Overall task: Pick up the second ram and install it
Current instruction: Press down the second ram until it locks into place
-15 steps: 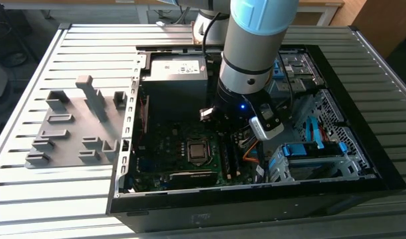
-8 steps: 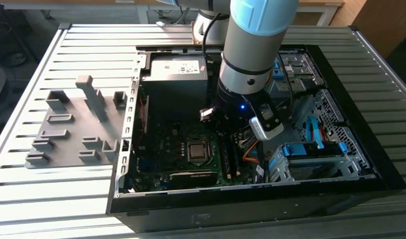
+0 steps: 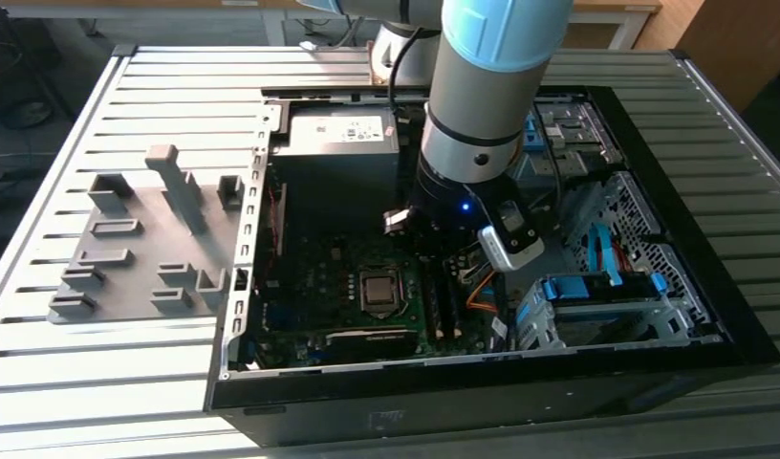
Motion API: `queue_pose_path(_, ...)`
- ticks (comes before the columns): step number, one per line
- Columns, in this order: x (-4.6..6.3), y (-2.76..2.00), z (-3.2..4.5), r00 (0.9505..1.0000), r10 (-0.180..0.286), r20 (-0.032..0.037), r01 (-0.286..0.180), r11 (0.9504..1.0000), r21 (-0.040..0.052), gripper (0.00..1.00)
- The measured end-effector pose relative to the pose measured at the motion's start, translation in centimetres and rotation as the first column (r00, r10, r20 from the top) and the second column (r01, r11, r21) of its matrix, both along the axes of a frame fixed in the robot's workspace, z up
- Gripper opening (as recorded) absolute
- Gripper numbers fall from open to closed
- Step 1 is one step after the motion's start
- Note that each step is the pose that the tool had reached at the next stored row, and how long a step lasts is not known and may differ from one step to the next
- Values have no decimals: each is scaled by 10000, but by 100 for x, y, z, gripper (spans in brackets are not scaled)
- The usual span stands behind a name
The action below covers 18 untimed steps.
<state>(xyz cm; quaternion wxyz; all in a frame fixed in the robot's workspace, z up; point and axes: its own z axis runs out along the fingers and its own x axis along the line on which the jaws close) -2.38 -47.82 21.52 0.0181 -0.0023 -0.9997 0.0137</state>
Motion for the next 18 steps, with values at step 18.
queue_pose_path(18,-5,1,177,10000,0,2,0,10000,9,11)
